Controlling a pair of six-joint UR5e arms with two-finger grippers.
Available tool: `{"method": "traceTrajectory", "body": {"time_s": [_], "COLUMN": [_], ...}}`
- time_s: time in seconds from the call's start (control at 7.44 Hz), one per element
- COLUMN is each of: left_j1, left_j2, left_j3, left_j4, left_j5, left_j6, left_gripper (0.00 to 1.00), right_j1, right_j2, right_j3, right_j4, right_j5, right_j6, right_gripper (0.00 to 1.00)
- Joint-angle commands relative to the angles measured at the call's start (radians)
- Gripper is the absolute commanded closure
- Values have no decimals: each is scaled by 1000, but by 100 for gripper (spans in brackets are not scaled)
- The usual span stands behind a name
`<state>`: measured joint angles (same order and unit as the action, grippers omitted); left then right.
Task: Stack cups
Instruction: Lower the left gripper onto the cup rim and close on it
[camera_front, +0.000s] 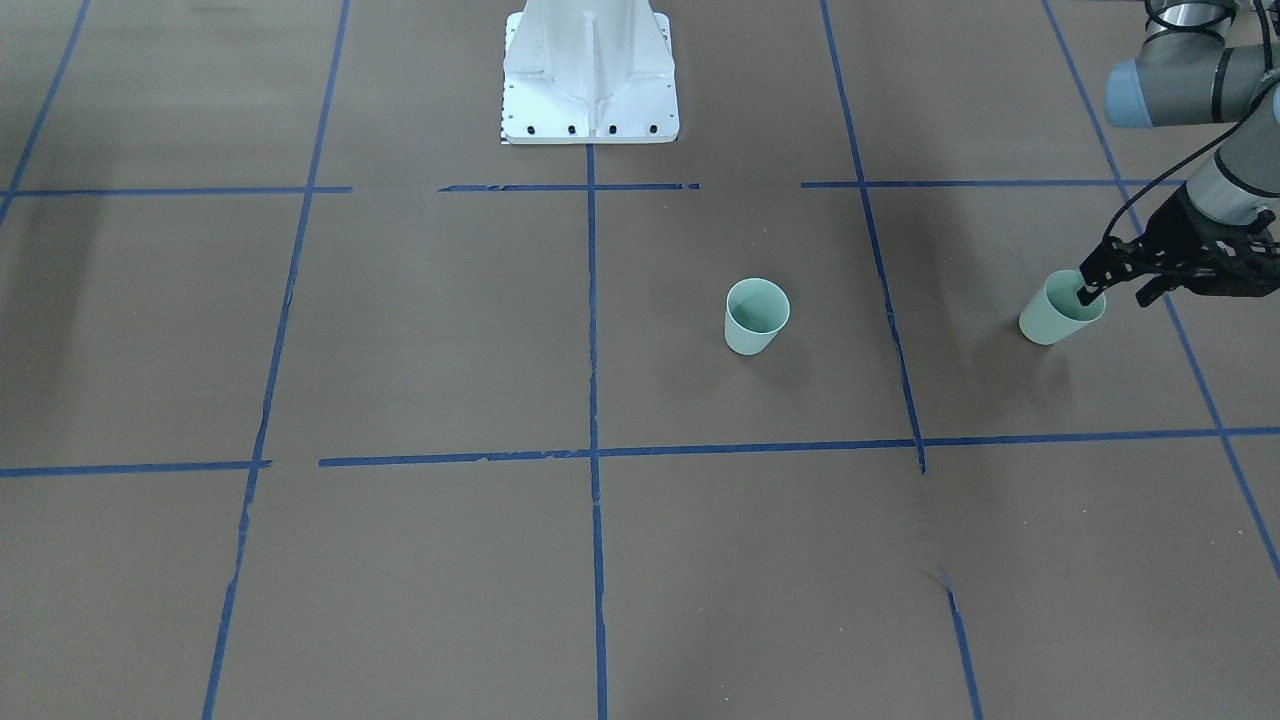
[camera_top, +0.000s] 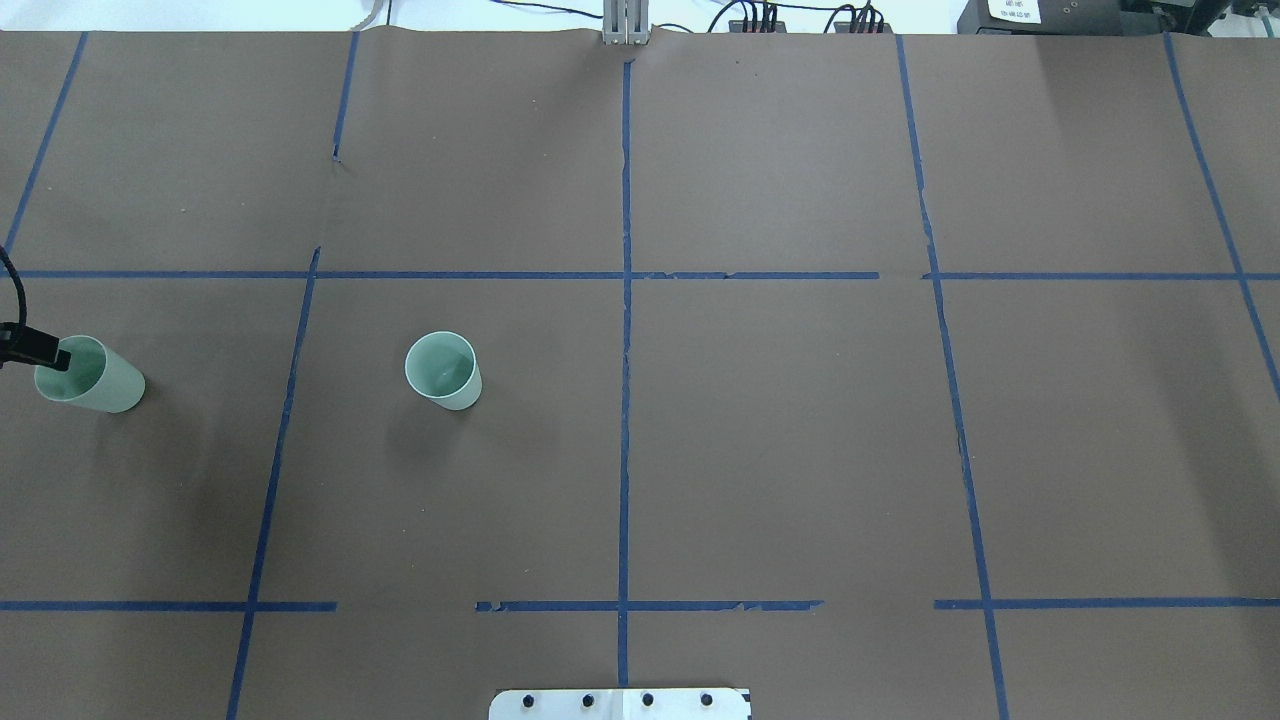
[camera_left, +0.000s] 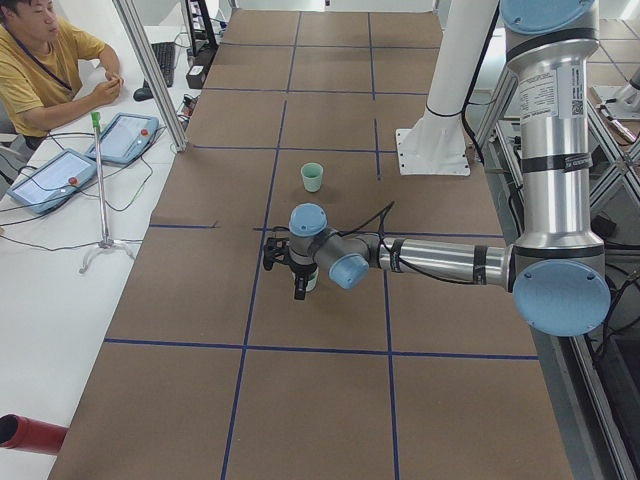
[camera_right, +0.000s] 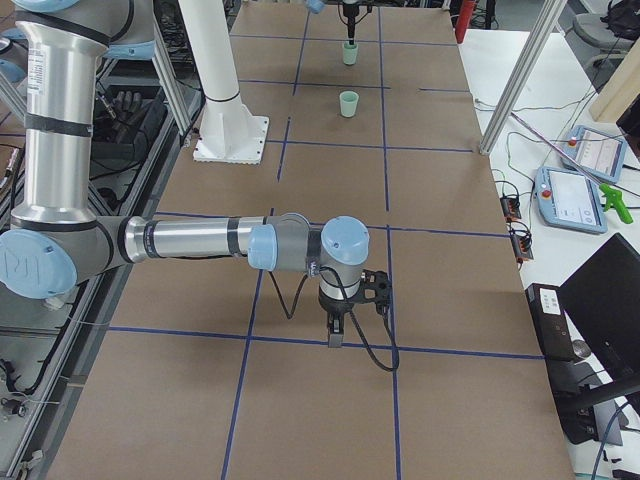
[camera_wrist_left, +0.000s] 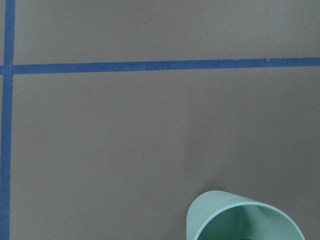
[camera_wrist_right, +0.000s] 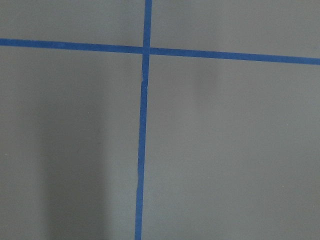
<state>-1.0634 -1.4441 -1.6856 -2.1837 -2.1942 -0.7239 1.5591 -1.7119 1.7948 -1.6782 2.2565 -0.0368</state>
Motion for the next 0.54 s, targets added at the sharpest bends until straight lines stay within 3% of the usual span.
{"method": "traceTrajectory", "body": {"time_s": [0.0, 0.4], "left_j1": [2, 2], "left_j2": [-4, -4], "left_j3": [-2, -6], "left_j4": [8, 19], "left_j5": [-12, -13], "left_j6": [-41, -42], "left_gripper": [100, 100], "right_j1": [1, -1], "right_j2": [0, 0], "right_j3": [0, 0], "right_j4": [0, 0], "right_j5": [0, 0], "right_j6": [0, 0], "right_gripper": [0, 0]}}
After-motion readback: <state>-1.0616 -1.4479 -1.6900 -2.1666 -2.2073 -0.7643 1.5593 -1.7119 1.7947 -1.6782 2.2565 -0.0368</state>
